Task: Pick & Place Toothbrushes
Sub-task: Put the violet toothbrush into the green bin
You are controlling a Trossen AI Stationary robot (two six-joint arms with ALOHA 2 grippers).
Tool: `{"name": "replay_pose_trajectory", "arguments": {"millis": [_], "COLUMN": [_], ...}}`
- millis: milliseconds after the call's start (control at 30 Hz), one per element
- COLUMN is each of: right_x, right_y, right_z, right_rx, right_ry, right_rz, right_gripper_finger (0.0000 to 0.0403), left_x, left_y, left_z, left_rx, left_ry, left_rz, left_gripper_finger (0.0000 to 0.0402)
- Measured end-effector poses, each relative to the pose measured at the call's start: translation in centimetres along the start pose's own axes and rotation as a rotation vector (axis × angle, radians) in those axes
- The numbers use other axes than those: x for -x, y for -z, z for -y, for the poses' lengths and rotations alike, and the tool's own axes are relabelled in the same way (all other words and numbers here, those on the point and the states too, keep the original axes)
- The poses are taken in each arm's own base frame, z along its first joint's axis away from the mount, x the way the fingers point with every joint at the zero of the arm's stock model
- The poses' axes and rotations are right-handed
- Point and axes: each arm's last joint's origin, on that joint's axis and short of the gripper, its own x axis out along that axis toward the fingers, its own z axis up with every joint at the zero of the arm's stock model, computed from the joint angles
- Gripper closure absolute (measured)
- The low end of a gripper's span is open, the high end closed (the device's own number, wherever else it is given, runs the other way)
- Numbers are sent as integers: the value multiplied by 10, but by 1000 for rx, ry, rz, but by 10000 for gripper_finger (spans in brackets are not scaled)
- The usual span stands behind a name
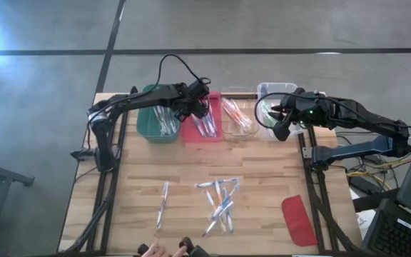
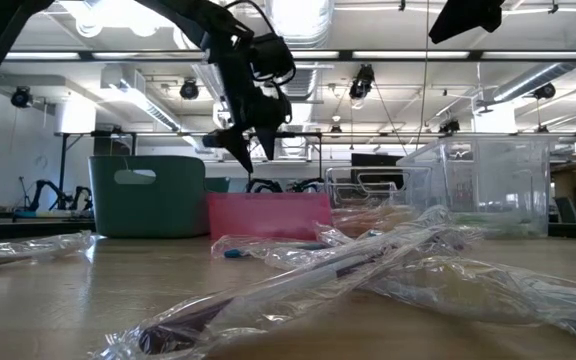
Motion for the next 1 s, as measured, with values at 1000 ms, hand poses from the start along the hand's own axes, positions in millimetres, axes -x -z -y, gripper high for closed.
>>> {"name": "replay_pose_trajectory", "arguments": {"millis": [1000], "right_x": [-8], "right_y": [-1], "right_z": [-3], "right_rx": [9], "right_ry": [6], "right_rz": [-26], "right_gripper_finger": [363], "left_x": [154], "left_y": [0], "left_z": [12], "left_rx": [258], "left_ry": [-317], "left_rz": [71], "left_gripper_finger": [135]}}
